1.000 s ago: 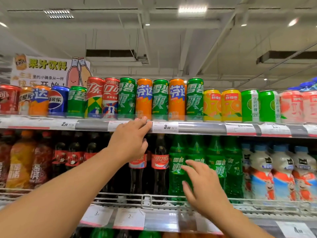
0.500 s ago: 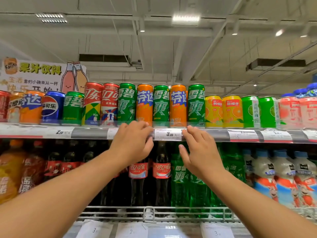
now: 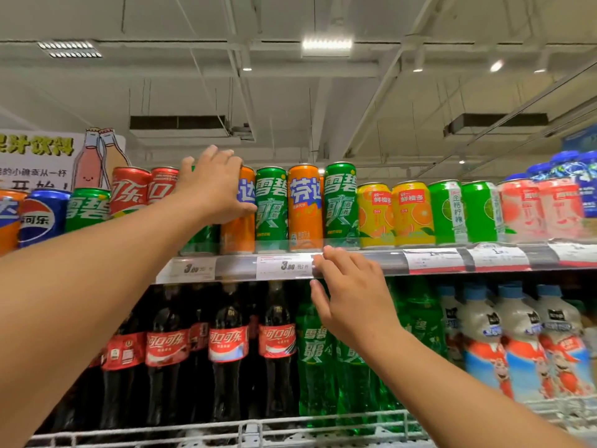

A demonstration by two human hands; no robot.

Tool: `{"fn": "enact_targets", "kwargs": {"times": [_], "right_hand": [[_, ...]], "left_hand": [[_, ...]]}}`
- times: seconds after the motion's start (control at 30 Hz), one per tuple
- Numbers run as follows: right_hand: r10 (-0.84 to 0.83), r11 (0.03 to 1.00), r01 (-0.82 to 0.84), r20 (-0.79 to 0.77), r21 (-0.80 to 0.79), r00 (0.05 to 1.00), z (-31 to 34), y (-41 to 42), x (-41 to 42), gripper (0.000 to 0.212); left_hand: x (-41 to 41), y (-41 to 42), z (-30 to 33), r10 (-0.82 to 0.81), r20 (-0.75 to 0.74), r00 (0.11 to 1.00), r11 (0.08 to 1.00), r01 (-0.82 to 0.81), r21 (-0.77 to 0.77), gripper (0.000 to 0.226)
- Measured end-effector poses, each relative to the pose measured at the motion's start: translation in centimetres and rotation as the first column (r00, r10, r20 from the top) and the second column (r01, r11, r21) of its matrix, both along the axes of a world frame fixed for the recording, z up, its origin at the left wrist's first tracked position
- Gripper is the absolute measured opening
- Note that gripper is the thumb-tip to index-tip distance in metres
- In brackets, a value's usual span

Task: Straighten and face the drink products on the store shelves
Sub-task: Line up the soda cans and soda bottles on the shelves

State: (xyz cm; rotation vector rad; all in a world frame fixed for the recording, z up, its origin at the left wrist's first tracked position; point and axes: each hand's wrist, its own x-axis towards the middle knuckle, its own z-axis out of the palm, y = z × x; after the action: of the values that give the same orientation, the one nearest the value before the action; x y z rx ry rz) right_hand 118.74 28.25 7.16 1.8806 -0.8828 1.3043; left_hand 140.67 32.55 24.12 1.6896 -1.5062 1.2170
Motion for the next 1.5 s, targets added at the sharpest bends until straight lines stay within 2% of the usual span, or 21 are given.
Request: {"fn": "enact_targets", "kwargs": {"times": [0.1, 0.2, 0.27, 0.37, 0.47, 0.53, 0.6, 0.63, 0.7, 0.73, 0.77, 0.8, 0.87, 0.97, 1.13, 1.2, 1.23, 1.3, 1.4, 1.5], "right_hand": [[0.011, 1.000, -0.011, 0.000, 0.002, 1.000, 0.1, 0.1, 0.0, 0.031], [0.017, 1.000, -0.017, 0.012, 0.010, 1.000, 0.0, 0.2, 0.1, 0.032], [0.012, 1.000, -0.012, 0.011, 0.011, 1.000, -0.1, 0.2, 0.1, 0.033], [0.011, 1.000, -0.011, 0.011, 0.028, 1.000, -0.2, 0.2, 0.1, 0.037], [0.054, 0.992, -0.055, 0.012, 0.116, 0.998, -0.1, 0.8, 0.1, 0.040], [0.132, 0.959, -0.136, 0.031, 0.250, 0.991, 0.6, 1.4, -0.3, 0.040], [0.284, 0.849, -0.319, 0.145, 0.421, 0.948, 1.7, 2.6, -1.3, 0.036], [0.367, 0.759, -0.448, 0.258, 0.472, 0.894, 2.5, 3.4, -2.0, 0.033], [0.493, 0.565, -0.712, 0.523, 0.417, 0.696, 3.9, 5.1, -3.1, 0.028], [0.527, 0.472, -0.798, 0.606, 0.375, 0.596, 4.4, 5.8, -3.6, 0.029], [0.545, 0.407, -0.839, 0.642, 0.360, 0.539, 4.7, 6.2, -3.9, 0.030], [0.551, 0.377, -0.848, 0.646, 0.372, 0.528, 4.8, 6.5, -4.2, 0.029], [0.544, 0.355, -0.846, 0.648, 0.398, 0.534, 4.5, 6.8, -4.4, 0.027], [0.535, 0.310, -0.855, 0.667, 0.415, 0.518, 4.0, 6.8, -5.3, 0.039], [0.491, 0.426, -0.822, 0.666, 0.378, 0.561, 4.5, 5.9, -8.4, 0.053], [0.455, 0.498, -0.773, 0.640, 0.394, 0.619, 4.7, 5.6, -9.8, 0.068], [0.439, 0.529, -0.749, 0.627, 0.398, 0.643, 4.8, 5.4, -10.5, 0.074], [0.429, 0.559, -0.732, 0.620, 0.389, 0.657, 4.9, 5.2, -11.7, 0.076], [0.437, 0.569, -0.730, 0.613, 0.379, 0.658, 4.9, 5.1, -13.1, 0.075], [0.440, 0.549, -0.741, 0.620, 0.386, 0.649, 4.7, 5.0, -14.1, 0.083]], "left_hand": [[-0.4, 0.6, -0.1, -0.098, -0.027, 0.995, 0.989, 0.095, -0.115, 0.080], [-1.0, 1.5, -1.1, -0.185, 0.003, 0.983, 0.973, 0.183, -0.141, 0.072], [-1.5, 2.1, -2.5, -0.318, 0.023, 0.948, 0.934, 0.318, -0.163, 0.068], [-2.4, 3.2, -4.1, -0.572, 0.064, 0.818, 0.788, 0.570, -0.232, 0.070], [-3.6, 4.9, -3.9, -0.729, 0.105, 0.676, 0.611, 0.712, -0.346, 0.070], [-4.6, 6.3, -3.5, -0.809, -0.020, 0.588, 0.568, 0.771, -0.289, 0.074], [-5.6, 7.0, -4.2, -0.830, -0.182, 0.528, 0.553, 0.821, -0.144, 0.078], [-6.0, 7.1, -4.9, -0.828, -0.203, 0.522, 0.546, 0.833, -0.086, 0.079], [-6.8, 6.7, -6.7, -0.825, -0.155, 0.543, 0.550, 0.835, -0.006, 0.078], [-7.2, 6.4, -7.6, -0.829, -0.142, 0.541, 0.544, 0.839, 0.015, 0.079], [-7.6, 6.1, -8.4, -0.836, -0.154, 0.527, 0.529, 0.848, 0.033, 0.079], [-7.9, 5.8, -9.1, -0.844, -0.181, 0.505, 0.505, 0.862, 0.051, 0.081], [-8.9, 5.3, -10.1, -0.857, -0.241, 0.455, 0.447, 0.890, 0.088, 0.084], [-10.5, 4.4, -10.9, -0.869, -0.248, 0.429, 0.408, 0.903, 0.134, 0.086], [-12.6, 3.4, -9.2, -0.831, -0.304, 0.467, 0.400, 0.880, 0.258, 0.101], [-12.5, 3.3, -6.9, -0.814, -0.255, 0.522, 0.435, 0.838, 0.329, 0.098], [-12.3, 3.1, -5.6, -0.808, -0.179, 0.561, 0.487, 0.808, 0.332, 0.091], [-11.9, 2.5, -3.1, -0.739, -0.003, 0.674, 0.647, 0.710, 0.277, 0.080], [-12.3, 0.8, -0.8, -0.449, 0.158, 0.879, 0.888, 0.421, 0.182, 0.087], [-13.0, -1.3, 0.2, -0.217, 0.130, 0.967, 0.972, 0.201, 0.123, 0.105]]}}
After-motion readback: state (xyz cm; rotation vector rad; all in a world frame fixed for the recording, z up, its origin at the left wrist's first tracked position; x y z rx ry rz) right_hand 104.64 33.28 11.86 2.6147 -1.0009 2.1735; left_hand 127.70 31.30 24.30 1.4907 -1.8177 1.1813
